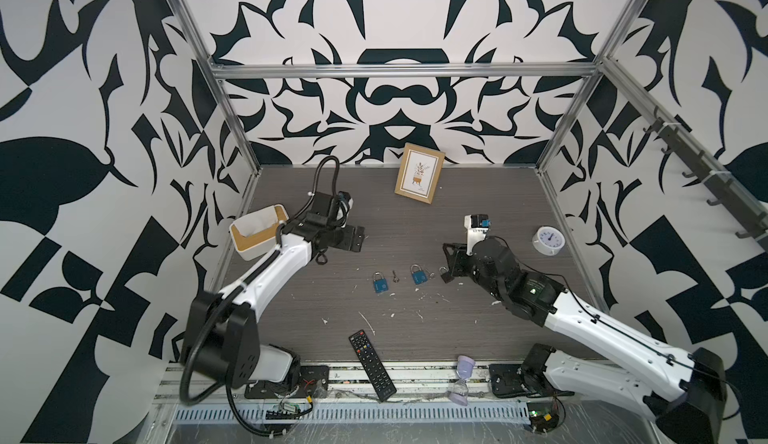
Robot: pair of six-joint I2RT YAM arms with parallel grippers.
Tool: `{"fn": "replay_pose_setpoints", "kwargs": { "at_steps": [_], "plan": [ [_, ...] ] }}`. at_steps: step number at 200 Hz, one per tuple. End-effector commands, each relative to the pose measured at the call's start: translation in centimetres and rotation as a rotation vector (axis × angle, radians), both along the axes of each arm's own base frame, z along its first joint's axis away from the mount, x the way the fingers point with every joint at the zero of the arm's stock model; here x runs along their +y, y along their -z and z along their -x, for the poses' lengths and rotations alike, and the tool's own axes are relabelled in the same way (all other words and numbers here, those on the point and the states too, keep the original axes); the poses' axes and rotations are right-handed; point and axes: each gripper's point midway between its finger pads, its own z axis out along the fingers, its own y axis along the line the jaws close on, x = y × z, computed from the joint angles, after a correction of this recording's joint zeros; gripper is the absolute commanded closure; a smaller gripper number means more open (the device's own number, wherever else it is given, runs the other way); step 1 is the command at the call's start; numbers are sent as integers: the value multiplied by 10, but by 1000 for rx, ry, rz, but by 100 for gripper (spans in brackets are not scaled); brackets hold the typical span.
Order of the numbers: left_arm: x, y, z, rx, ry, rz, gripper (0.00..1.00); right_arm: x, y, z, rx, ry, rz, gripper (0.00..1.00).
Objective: Lock with the key
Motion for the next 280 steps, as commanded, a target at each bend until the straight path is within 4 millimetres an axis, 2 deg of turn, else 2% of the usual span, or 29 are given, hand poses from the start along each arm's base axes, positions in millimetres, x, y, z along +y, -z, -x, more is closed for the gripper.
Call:
{"fn": "replay_pose_setpoints", "kwargs": {
  "at_steps": [1, 6, 11, 15, 38, 58, 61, 66, 83, 100, 105, 115, 136, 151, 170, 187, 214, 234, 256, 270, 280],
  "plan": [
    [52, -35, -20, -342, -234, -72, 0, -17, -9, -6, -60, -5, 141, 47],
    [63, -37, -19, -386, -276, -79, 0, -18, -9, -7, -62, -6, 152, 31],
    [70, -38, -18, -427, -297, -78, 0, -19, -9, -8, -59, -6, 162, 5],
    [72, -38, -17, -457, -291, -77, 0, -21, -8, -10, -53, 0, 172, 1],
    [67, -22, -19, -577, -209, -120, 0, -32, 0, -17, -13, 31, 224, 0],
    [87, 5, -26, -564, -296, -205, 0, -40, -1, -21, -28, 62, 219, 0],
    [91, 18, -28, -539, -305, -223, 0, -41, -1, -21, -32, 64, 216, 0],
    [95, 24, -28, -546, -327, -228, 0, -42, -2, -21, -38, 67, 215, 0],
    [103, 34, -27, -607, -347, -142, 0, -48, -3, -23, -79, 84, 232, 0],
    [127, 42, -30, -654, -426, -96, 0, -60, 0, -26, -140, 131, 269, 0],
    [124, 44, -29, -653, -404, -73, 0, -61, 2, -26, -173, 127, 284, 0],
    [119, 61, -27, -563, -368, -34, 0, -61, 4, -27, -249, 106, 310, 0],
    [126, 64, -44, -546, -388, -63, 0, -84, 9, -28, -319, 192, 406, 0],
    [132, 72, -45, -450, -404, -19, 0, -100, 9, -27, -314, 249, 486, 0],
    [135, 66, -46, -508, -407, -11, 1, -120, 1, -25, -342, 315, 545, 0],
    [134, 69, -45, -477, -409, -4, 0, -143, -1, -29, -339, 367, 583, 0],
    [135, 67, -45, -495, -415, -2, 1, -183, 28, -45, -227, 438, 649, 0],
    [135, 68, -45, -489, -415, -1, 1, -200, 61, -59, -210, 458, 644, 0],
    [135, 68, -45, -490, -415, -3, 0, -205, 102, -74, -212, 450, 544, 0],
    [135, 68, -45, -490, -413, -2, 0, -207, 108, -86, -256, 468, 557, 1],
    [135, 67, -46, -492, -414, -2, 0, -199, 111, -95, -260, 435, 504, 0]
  ]
}}
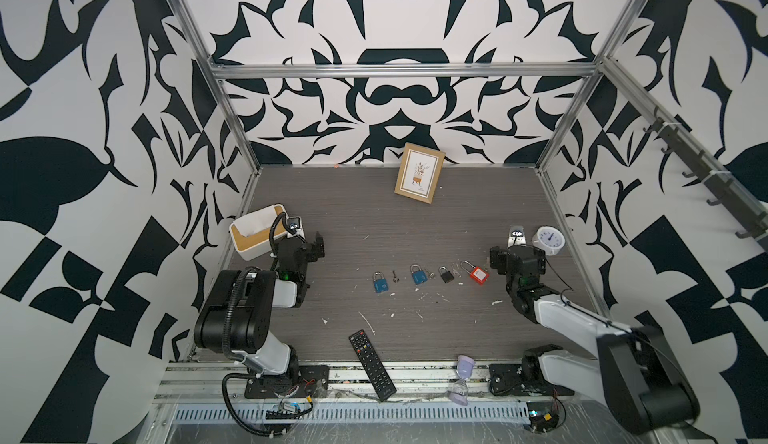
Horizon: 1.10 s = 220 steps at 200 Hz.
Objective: Lock with the key
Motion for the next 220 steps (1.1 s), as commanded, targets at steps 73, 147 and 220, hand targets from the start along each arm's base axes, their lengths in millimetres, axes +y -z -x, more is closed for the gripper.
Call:
{"fn": "replay_pose_setpoints", "kwargs": {
  "at_steps": [73, 147, 220],
  "plan": [
    [0, -4, -1, -19, 0, 14, 0, 13, -9, -58, -186, -72, -147, 0],
    [-1, -4, -1, -18, 1, 13, 0, 18, -8, -58, -175, -103, -146, 1],
    [-1, -4, -1, -19, 1, 14, 0, 18, -8, -58, -176, -102, -148, 1]
  ]
}}
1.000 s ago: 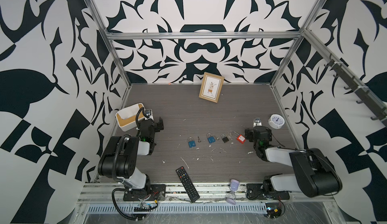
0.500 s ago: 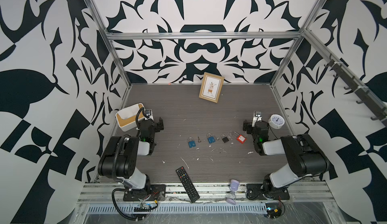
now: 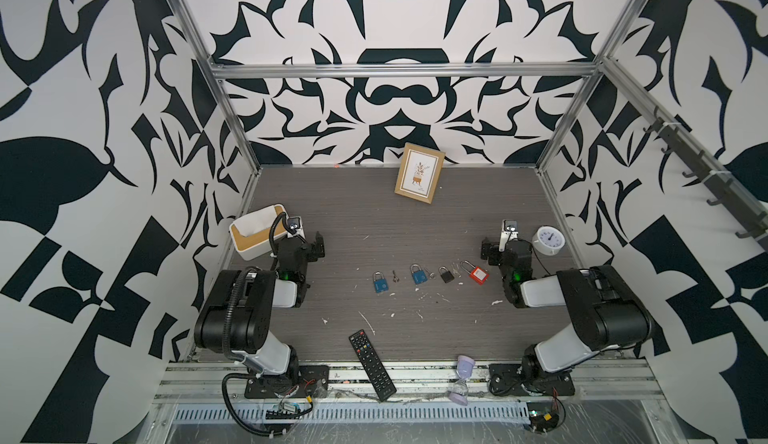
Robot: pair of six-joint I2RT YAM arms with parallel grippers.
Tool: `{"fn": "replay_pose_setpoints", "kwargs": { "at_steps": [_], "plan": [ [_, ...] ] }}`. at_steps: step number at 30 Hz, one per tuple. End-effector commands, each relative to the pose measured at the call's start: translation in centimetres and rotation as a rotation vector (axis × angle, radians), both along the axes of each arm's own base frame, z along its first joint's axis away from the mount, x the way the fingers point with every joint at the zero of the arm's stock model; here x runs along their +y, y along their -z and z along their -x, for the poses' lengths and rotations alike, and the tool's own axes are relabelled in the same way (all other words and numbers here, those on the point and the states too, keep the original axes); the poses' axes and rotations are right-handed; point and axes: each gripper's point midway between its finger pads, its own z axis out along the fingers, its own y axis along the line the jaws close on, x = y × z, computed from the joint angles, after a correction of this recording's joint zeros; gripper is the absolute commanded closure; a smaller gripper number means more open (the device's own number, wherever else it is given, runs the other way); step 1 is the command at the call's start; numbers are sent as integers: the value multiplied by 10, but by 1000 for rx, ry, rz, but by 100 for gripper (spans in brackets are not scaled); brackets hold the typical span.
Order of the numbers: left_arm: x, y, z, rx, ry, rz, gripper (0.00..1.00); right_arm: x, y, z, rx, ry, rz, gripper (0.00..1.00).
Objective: Lock with the key
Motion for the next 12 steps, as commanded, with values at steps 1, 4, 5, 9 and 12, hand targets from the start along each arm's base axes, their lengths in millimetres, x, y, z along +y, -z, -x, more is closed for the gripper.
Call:
{"fn": "replay_pose_setpoints", "kwargs": {
  "at_steps": [1, 4, 5, 9, 12],
  "plan": [
    [0, -5, -1, -20, 0, 11, 0, 1, -13, -6, -42, -2, -8, 1],
    [0, -4, -2, -18, 0, 11, 0, 1, -13, -6, -43, -2, -10, 1],
    [-1, -4, -2, -16, 5, 11, 0, 1, -13, -6, -42, -2, -10, 1],
    [-4, -1, -5, 7, 20, 13, 1, 1, -13, -6, -44, -2, -9, 1],
    [-4, -4, -2, -16, 22, 9, 1, 2, -13, -6, -43, -4, -9, 1]
  ]
}}
